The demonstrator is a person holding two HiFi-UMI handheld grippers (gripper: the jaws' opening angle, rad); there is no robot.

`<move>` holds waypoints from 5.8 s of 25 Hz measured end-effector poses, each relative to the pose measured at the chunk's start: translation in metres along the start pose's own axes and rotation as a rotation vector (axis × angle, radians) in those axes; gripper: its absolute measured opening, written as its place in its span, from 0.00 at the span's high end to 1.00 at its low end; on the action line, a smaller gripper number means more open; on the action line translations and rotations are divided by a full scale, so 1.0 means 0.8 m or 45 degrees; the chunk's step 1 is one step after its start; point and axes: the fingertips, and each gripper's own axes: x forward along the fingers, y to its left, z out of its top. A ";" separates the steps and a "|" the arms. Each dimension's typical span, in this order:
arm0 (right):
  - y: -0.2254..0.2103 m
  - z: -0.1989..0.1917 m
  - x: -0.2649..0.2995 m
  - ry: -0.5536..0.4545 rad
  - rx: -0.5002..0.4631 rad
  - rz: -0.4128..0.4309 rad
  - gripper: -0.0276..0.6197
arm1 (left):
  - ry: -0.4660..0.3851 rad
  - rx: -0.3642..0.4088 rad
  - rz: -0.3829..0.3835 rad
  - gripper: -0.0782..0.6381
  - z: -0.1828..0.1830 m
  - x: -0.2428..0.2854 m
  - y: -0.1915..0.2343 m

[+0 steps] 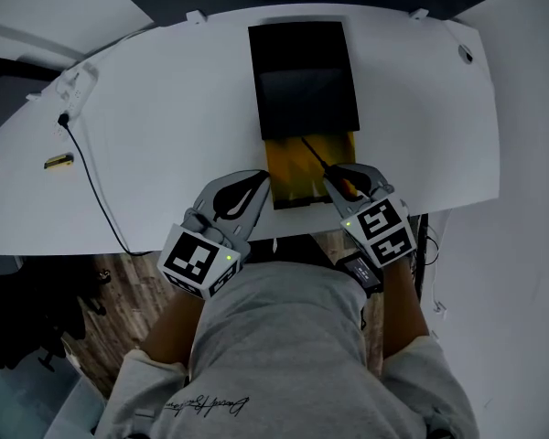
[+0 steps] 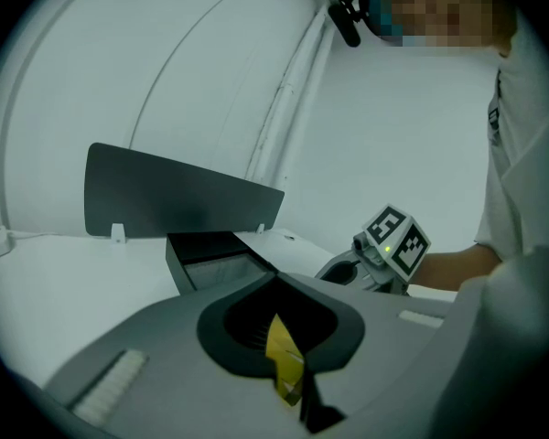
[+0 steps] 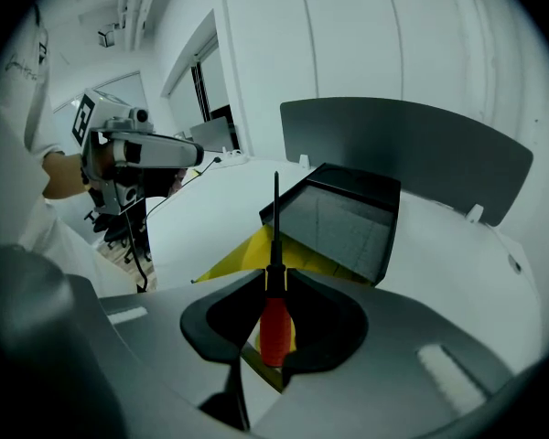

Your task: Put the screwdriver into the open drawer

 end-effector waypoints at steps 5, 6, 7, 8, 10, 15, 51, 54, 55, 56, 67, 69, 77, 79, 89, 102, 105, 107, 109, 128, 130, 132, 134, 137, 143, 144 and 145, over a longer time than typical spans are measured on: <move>-0.001 -0.013 0.014 0.056 -0.025 0.006 0.82 | 0.008 -0.011 -0.002 0.89 -0.004 0.000 0.001; -0.001 -0.015 0.016 0.065 -0.029 0.007 0.82 | 0.007 -0.016 0.001 0.89 -0.005 0.000 0.004; -0.002 -0.017 0.018 0.074 -0.034 0.008 0.82 | 0.007 -0.021 0.005 0.89 -0.005 0.000 0.006; -0.002 -0.018 0.021 0.084 -0.040 0.008 0.82 | 0.007 -0.024 0.008 0.89 -0.007 0.000 0.009; -0.003 -0.022 0.025 0.107 -0.057 0.008 0.82 | 0.012 -0.029 0.014 0.89 -0.010 0.001 0.013; -0.005 -0.029 0.038 0.166 -0.108 0.016 0.82 | 0.016 -0.046 0.025 0.89 -0.016 0.001 0.023; -0.009 -0.071 0.119 0.563 -0.389 0.071 0.82 | 0.066 -0.113 0.051 0.89 -0.055 0.007 0.059; -0.008 -0.071 0.121 0.577 -0.386 0.082 0.82 | 0.066 -0.114 0.053 0.89 -0.056 0.007 0.061; -0.008 -0.071 0.121 0.580 -0.383 0.086 0.82 | 0.066 -0.114 0.053 0.89 -0.056 0.007 0.062; -0.008 -0.071 0.121 0.582 -0.379 0.089 0.82 | 0.067 -0.115 0.054 0.89 -0.057 0.007 0.062; -0.007 -0.071 0.122 0.618 -0.366 0.098 0.81 | 0.069 -0.118 0.056 0.89 -0.058 0.005 0.067; -0.007 -0.071 0.123 0.623 -0.362 0.099 0.81 | 0.071 -0.120 0.059 0.89 -0.057 0.004 0.068; -0.009 -0.070 0.122 0.629 -0.344 0.089 0.81 | 0.075 -0.116 0.054 0.89 -0.055 0.005 0.068; -0.009 -0.070 0.122 0.629 -0.346 0.087 0.81 | 0.074 -0.115 0.052 0.89 -0.054 0.005 0.068; -0.007 -0.067 0.122 0.629 -0.363 0.077 0.75 | 0.070 -0.114 0.057 0.89 -0.053 0.002 0.068; -0.003 -0.056 0.107 0.562 -0.331 0.079 0.72 | 0.063 -0.095 0.051 0.89 -0.046 -0.001 0.059; -0.002 -0.048 0.098 0.510 -0.312 0.080 0.73 | 0.059 -0.079 0.041 0.89 -0.043 0.001 0.053; -0.002 -0.044 0.092 0.479 -0.296 0.078 0.75 | 0.055 -0.072 0.033 0.89 -0.037 0.003 0.048; -0.003 -0.040 0.084 0.446 -0.282 0.069 0.77 | 0.052 -0.060 0.036 0.89 -0.033 0.003 0.045; 0.007 0.013 -0.008 0.138 -0.223 -0.025 0.94 | -0.006 0.026 0.010 0.89 0.019 -0.004 -0.003; 0.010 0.018 -0.020 0.116 -0.228 -0.040 0.94 | 0.002 0.040 -0.005 0.89 0.021 -0.007 -0.008; 0.012 0.027 -0.032 0.077 -0.224 -0.053 0.94 | 0.000 0.052 -0.007 0.89 0.026 -0.012 -0.009; 0.013 0.036 -0.044 0.029 -0.206 -0.068 0.94 | -0.017 0.062 0.005 0.89 0.034 -0.017 -0.008; 0.008 0.048 -0.060 -0.044 -0.152 -0.093 0.94 | -0.045 0.073 0.015 0.89 0.046 -0.022 -0.005; 0.009 0.057 -0.081 -0.136 -0.047 -0.075 0.94 | -0.059 0.116 0.006 0.89 0.060 -0.028 -0.012; 0.009 0.058 -0.085 -0.153 -0.032 -0.071 0.94 | -0.062 0.115 0.007 0.89 0.061 -0.028 -0.013; 0.009 0.059 -0.089 -0.168 -0.019 -0.069 0.94 | -0.065 0.111 0.008 0.89 0.061 -0.029 -0.014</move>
